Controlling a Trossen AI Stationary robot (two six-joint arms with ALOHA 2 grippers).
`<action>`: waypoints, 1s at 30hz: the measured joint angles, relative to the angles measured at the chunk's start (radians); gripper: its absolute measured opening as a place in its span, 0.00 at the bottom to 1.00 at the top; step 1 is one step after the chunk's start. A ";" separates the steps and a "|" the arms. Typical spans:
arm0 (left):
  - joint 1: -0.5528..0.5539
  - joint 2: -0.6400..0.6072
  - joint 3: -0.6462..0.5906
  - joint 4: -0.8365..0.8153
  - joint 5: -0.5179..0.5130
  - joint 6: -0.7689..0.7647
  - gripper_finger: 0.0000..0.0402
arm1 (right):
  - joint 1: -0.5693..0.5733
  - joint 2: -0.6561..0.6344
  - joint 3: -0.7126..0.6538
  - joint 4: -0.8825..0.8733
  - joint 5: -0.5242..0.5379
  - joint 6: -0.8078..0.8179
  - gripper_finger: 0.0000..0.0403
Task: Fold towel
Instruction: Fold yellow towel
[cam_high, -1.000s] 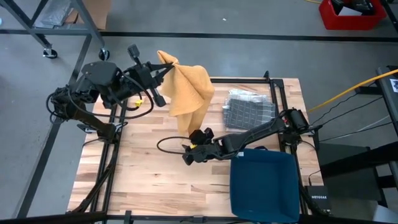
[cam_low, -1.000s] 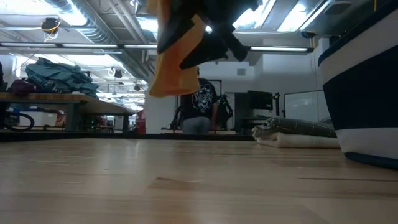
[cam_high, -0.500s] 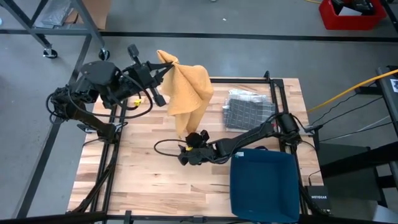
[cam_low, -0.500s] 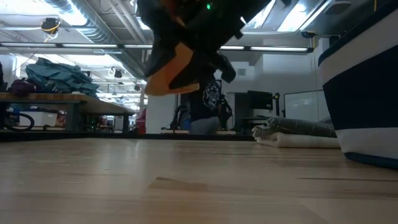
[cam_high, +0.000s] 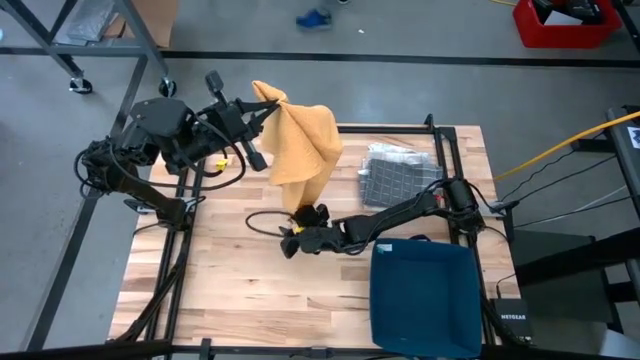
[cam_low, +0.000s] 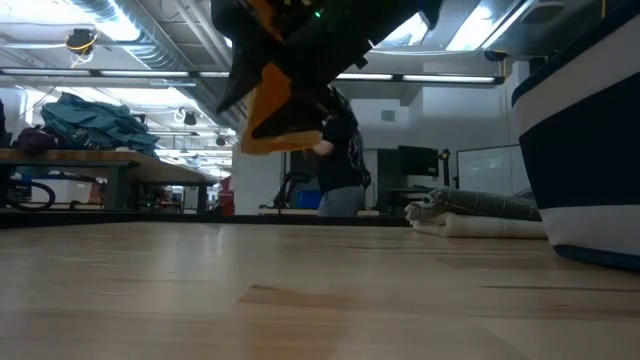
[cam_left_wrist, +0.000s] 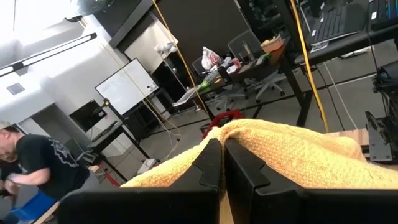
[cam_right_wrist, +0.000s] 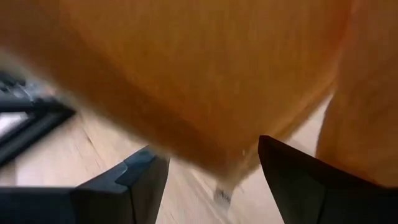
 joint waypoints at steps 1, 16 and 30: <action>0.000 0.000 0.000 0.000 0.000 -0.001 0.00 | -0.001 0.000 0.000 0.018 0.001 0.000 0.62; -0.038 0.000 0.000 0.004 0.045 -0.010 0.00 | -0.067 0.000 0.000 0.028 -0.111 -0.001 0.60; -0.039 0.000 0.000 0.004 0.045 0.002 0.00 | -0.096 0.000 0.000 0.028 -0.160 -0.003 0.03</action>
